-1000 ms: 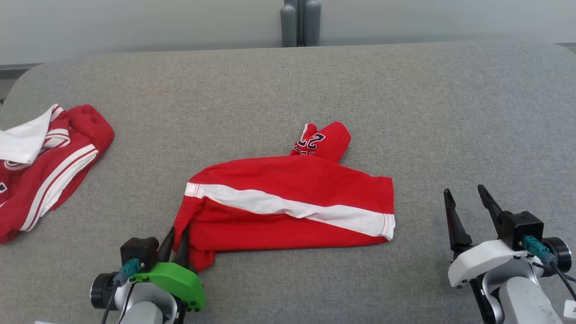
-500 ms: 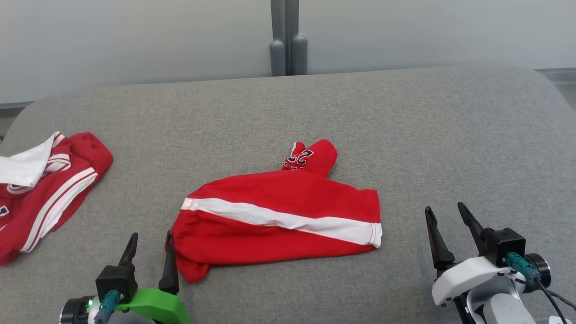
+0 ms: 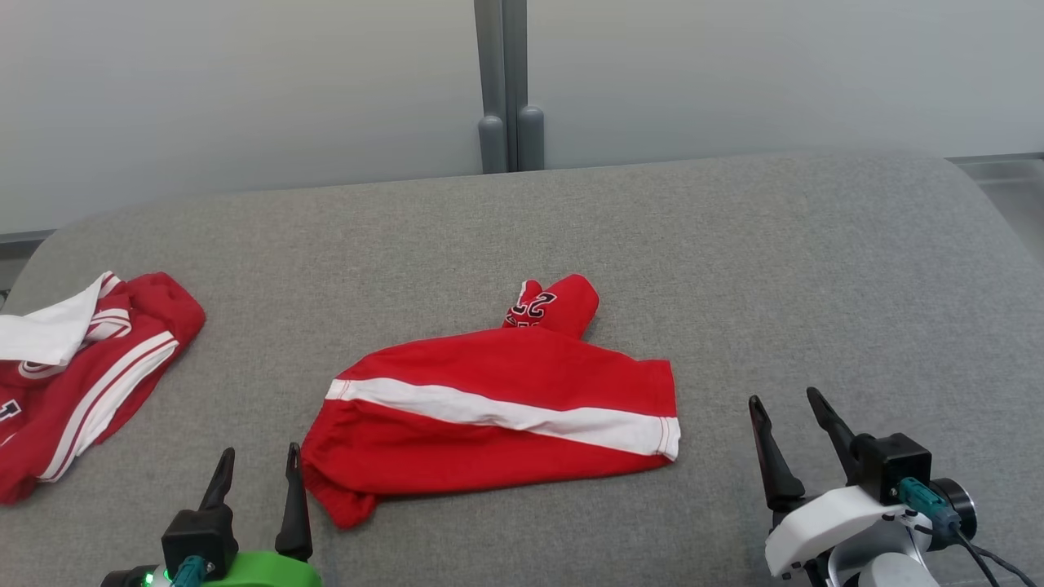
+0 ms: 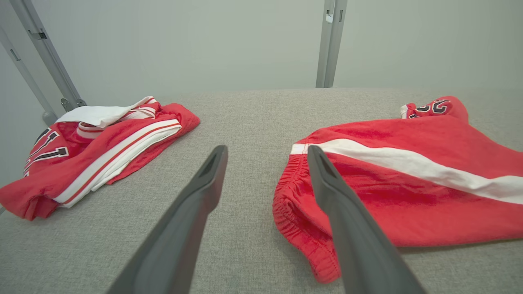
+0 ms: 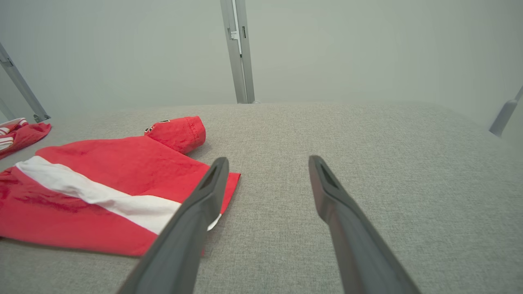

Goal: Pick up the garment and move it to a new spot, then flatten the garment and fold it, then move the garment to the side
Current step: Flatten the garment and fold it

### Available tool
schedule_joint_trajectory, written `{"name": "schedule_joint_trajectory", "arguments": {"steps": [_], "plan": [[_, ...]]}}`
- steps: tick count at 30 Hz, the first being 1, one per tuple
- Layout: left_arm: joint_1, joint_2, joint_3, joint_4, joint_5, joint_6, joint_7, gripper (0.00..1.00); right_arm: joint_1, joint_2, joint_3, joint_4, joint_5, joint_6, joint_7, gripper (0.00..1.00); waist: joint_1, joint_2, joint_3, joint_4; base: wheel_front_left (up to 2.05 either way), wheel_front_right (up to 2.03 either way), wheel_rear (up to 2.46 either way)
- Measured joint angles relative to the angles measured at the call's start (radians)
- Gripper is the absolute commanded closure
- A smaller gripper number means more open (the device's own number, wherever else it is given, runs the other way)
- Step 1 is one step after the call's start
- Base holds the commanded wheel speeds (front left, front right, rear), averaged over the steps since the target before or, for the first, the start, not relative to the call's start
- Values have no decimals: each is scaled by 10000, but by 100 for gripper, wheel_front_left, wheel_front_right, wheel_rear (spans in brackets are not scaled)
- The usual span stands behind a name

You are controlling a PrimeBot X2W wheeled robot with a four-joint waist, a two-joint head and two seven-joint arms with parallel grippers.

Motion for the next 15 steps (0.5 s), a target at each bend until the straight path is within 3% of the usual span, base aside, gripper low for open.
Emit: {"name": "schedule_joint_trajectory", "arguments": {"steps": [8,15], "plan": [[70,-13,86,88,-119,-48,0,0,55,31,274,100,138,0,0,0,0,0,195,50,0,0,0],[-476,-27,-546,353,-276,-134,0,0,-395,54,1001,965,984,0,2,0,0,0,689,203,0,0,0]]}}
